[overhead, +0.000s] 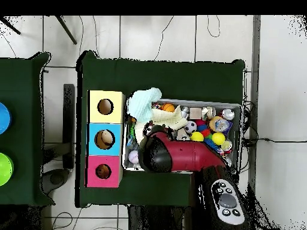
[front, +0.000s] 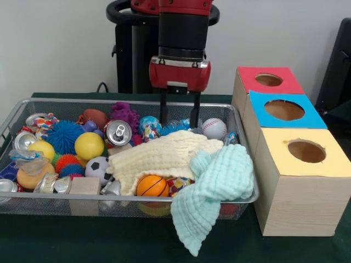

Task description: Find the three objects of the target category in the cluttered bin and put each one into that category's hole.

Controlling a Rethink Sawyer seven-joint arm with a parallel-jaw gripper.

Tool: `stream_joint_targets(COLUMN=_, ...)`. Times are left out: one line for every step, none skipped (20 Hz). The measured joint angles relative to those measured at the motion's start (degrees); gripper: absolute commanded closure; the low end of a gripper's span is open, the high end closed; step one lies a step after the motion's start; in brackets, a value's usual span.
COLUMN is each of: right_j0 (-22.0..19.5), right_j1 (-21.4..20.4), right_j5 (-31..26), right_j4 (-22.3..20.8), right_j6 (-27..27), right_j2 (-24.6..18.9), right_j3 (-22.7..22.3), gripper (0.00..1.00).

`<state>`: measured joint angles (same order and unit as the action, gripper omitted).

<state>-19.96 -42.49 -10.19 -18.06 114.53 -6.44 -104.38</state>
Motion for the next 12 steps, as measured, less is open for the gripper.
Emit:
stream_joint_targets(right_j0=-0.1, right_j1=0.2, right_j5=0.0, right_j4=-0.2, right_j6=0.0, right_j2=0.0, right_j3=0.2, gripper=0.00)
stream_joint_targets(right_j0=-0.1, right_j1=0.3, right_j5=0.0, right_j4=-0.4, right_j6=0.0, right_j2=0.0, right_j3=0.3, gripper=0.00)
stream_joint_targets(right_j0=-0.2, right_j1=0.5, right_j5=0.0, right_j4=-0.5, right_j6=0.0, right_j2=0.0, right_j3=0.4, gripper=0.00)
stream_joint_targets(right_j0=-0.3, right_j1=0.7, right_j5=0.0, right_j4=-0.8, right_j6=0.0, right_j2=0.0, right_j3=0.5, gripper=0.00)
stream_joint_targets(right_j0=-0.3, right_j1=1.0, right_j5=0.0, right_j4=-1.0, right_j6=0.0, right_j2=0.0, right_j3=0.6, gripper=0.00)
stream_joint_targets(right_j0=-0.4, right_j1=1.2, right_j5=0.0, right_j4=-1.2, right_j6=0.0, right_j2=0.0, right_j3=0.7, gripper=0.00)
stream_joint_targets(right_j0=-0.4, right_j1=1.4, right_j5=0.0, right_j4=-1.4, right_j6=0.0, right_j2=0.0, right_j3=0.7, gripper=0.00)
stream_joint_targets(right_j0=-0.4, right_j1=1.5, right_j5=0.0, right_j4=-1.6, right_j6=0.0, right_j2=0.0, right_j3=0.8, gripper=0.00)
stream_joint_targets(right_j0=-0.4, right_j1=1.7, right_j5=0.0, right_j4=-1.7, right_j6=0.0, right_j2=0.0, right_j3=0.8, gripper=0.00)
stream_joint_targets(right_j0=-0.4, right_j1=1.8, right_j5=0.0, right_j4=-1.8, right_j6=0.0, right_j2=0.0, right_j3=0.9, gripper=0.00)
stream_joint_targets(right_j0=-0.4, right_j1=2.1, right_j5=0.0, right_j4=-2.0, right_j6=0.0, right_j2=0.0, right_j3=1.1, gripper=0.00)
stream_joint_targets(right_j0=-0.5, right_j1=2.3, right_j5=0.0, right_j4=-2.2, right_j6=0.0, right_j2=-0.1, right_j3=1.2, gripper=0.00)
